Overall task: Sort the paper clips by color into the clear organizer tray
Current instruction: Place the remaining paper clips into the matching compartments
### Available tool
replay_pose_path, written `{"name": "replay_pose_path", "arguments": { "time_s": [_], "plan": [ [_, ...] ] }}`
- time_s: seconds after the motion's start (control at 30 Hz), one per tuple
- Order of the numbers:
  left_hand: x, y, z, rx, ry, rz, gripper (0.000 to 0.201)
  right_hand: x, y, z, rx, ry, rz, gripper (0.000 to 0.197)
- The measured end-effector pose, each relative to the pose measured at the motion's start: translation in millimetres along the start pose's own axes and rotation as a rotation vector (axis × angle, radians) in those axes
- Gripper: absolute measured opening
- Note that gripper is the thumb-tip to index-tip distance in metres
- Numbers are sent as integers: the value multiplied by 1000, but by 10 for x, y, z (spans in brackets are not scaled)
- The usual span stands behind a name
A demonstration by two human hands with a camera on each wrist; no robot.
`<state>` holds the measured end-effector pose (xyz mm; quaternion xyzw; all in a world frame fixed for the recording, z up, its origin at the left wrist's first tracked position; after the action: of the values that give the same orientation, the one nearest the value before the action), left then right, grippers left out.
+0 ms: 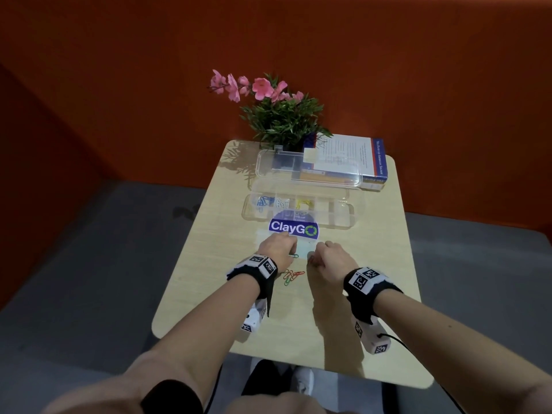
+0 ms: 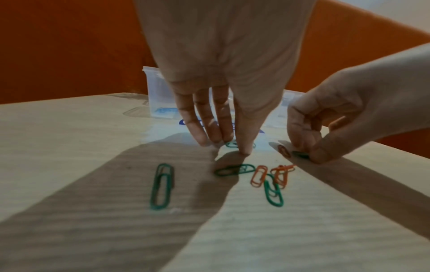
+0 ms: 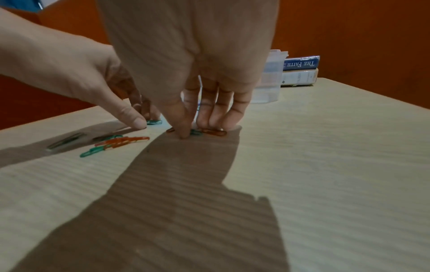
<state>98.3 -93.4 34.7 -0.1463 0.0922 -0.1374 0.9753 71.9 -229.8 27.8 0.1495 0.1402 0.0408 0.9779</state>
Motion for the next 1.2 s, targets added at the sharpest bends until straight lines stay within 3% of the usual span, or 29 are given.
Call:
{"name": "replay_pose_path", "arguments": {
  "time_s": [0.33,0.4,0.47,0.63,0.73,0.87,1.0,1.2],
  "plan": [
    [-20,106,32,-48,29,59,11,28,-28,12,-25,53,-4,25],
    [-39,169,53,-111,19,122,10,28,-18,19,-35,63,16,19],
    [-65,245,85,-174,-3,193,22,28,4,39,-21,53,25,6],
    [-208,464,193,-201,-57,287,22,17,-9,112,310,-102,-133,9],
    [-329,605,203,-242,-87,381,17,26,153,104,415,-7,-77,6],
    [-450,625,158,-276,6,444,15,56,454,-5,313,127,65,28],
    [-498,610,88,-242,85,479,26,74,660,-99,163,139,138,26],
    [-471,584,82,-206,66,544,23,121,741,-155,-81,140,229,26]
  ]
}}
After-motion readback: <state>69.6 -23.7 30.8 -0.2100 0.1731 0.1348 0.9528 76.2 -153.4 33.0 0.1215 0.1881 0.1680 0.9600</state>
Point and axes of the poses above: each hand's wrist, its own x-axis towards the middle knuckle, its own z-axis out of the back of the hand, y = z × x, the point moved 4 cm from there along x, towards the middle knuckle, and after that the axes turned 10 degrees about -y, right-handed, at the moved point
